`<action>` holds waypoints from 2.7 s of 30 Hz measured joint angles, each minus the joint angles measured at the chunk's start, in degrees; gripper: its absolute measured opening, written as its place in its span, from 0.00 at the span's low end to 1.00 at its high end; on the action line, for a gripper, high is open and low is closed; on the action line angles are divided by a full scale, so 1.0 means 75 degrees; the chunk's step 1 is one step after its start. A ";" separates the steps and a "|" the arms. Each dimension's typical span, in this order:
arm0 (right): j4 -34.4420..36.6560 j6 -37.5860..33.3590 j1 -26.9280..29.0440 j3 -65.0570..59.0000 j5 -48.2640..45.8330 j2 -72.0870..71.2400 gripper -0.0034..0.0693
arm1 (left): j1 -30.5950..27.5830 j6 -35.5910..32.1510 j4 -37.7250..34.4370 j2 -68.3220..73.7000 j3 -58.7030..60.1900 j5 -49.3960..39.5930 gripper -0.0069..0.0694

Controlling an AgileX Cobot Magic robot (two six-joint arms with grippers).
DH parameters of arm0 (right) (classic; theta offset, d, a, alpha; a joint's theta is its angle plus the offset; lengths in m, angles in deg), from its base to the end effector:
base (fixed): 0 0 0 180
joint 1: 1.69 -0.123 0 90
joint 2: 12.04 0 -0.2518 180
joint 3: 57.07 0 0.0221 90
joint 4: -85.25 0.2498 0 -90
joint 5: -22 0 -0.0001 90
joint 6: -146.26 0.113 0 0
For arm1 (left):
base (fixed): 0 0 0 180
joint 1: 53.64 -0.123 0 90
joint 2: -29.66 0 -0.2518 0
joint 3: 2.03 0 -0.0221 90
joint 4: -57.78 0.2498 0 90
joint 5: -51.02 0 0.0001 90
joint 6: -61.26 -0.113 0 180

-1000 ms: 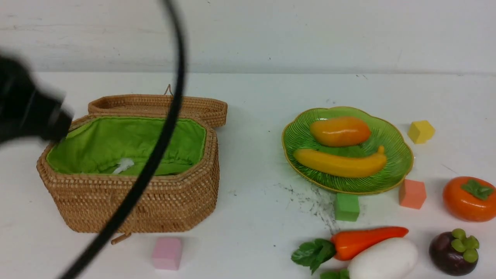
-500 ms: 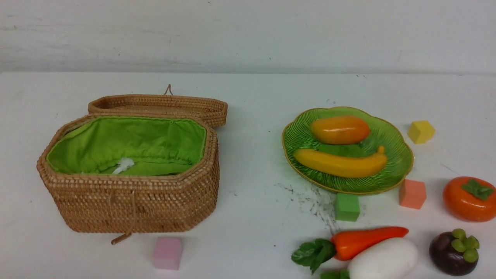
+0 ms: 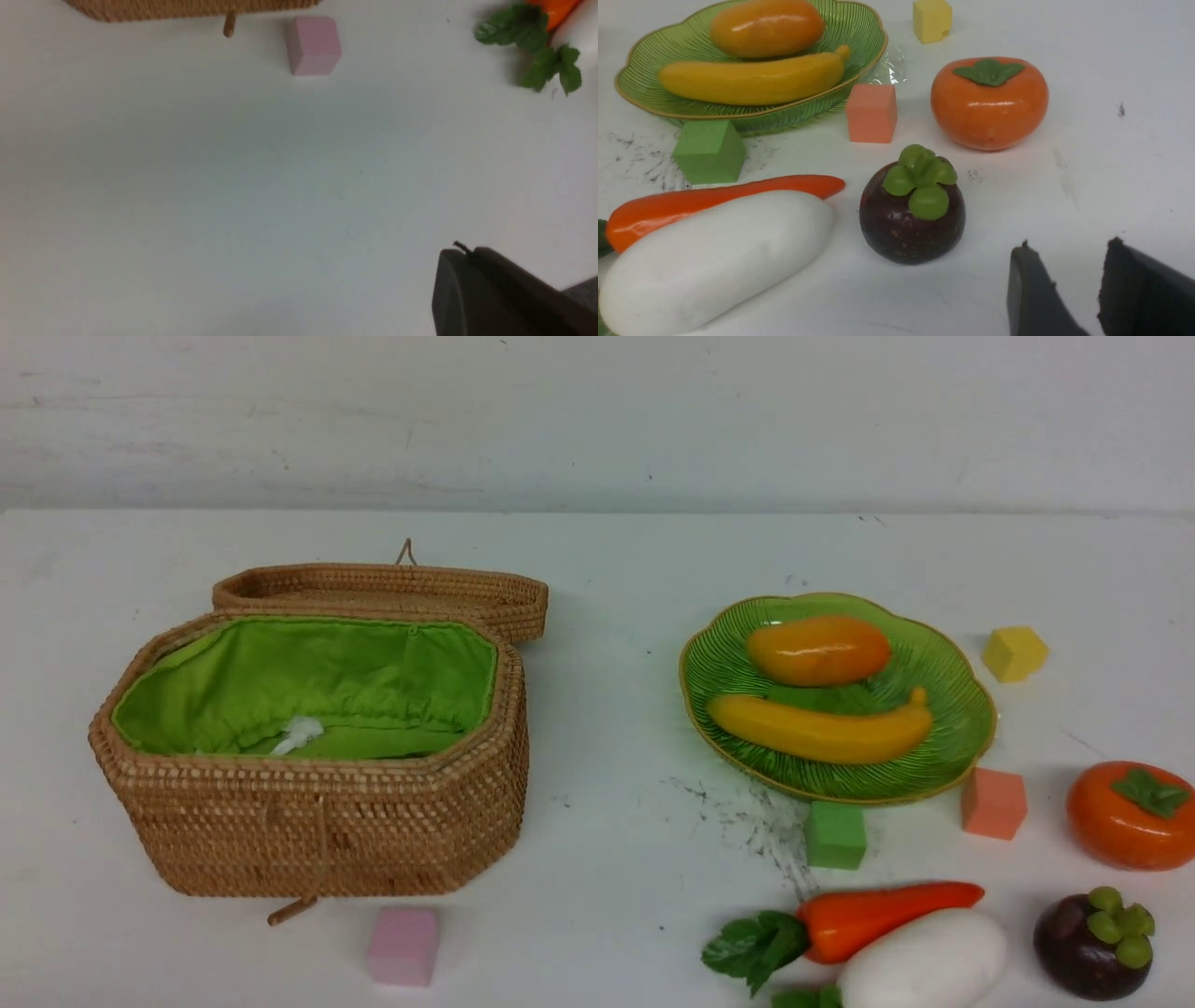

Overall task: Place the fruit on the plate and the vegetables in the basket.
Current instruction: Take a daikon with your right arm and place it on the basket on the left.

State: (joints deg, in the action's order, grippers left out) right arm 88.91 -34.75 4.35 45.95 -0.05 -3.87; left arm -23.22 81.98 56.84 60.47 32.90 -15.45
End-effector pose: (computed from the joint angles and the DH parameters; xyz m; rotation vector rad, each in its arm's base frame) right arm 0.1054 -0.0084 0.1685 0.1209 1.8663 -0.0216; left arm 0.0733 -0.0450 0.2988 0.1992 2.3464 -0.4693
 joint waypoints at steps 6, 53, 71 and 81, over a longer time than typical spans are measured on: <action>0.0000 0.0000 0.0000 0.0000 0.0000 0.0000 0.38 | -0.0032 -0.0007 0.0838 0.0024 0.0025 0.1067 0.07; 0.0000 0.0000 0.0000 0.0000 0.0000 0.0000 0.38 | -0.4977 -0.1070 0.1019 -0.3006 0.5713 0.5789 0.07; -0.1255 0.0000 0.0000 0.0000 0.0000 0.0000 0.38 | -0.4977 -0.1073 0.1001 -0.3006 0.5713 0.5789 0.08; -0.1375 0.0000 0.0000 0.0000 -0.0007 0.0000 0.38 | -0.4364 -0.1079 0.1001 -0.3006 0.5713 0.5789 0.09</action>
State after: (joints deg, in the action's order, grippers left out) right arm 78.60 -34.75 4.35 45.95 -0.10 -3.87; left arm -55.95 73.88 64.35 37.92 75.74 27.97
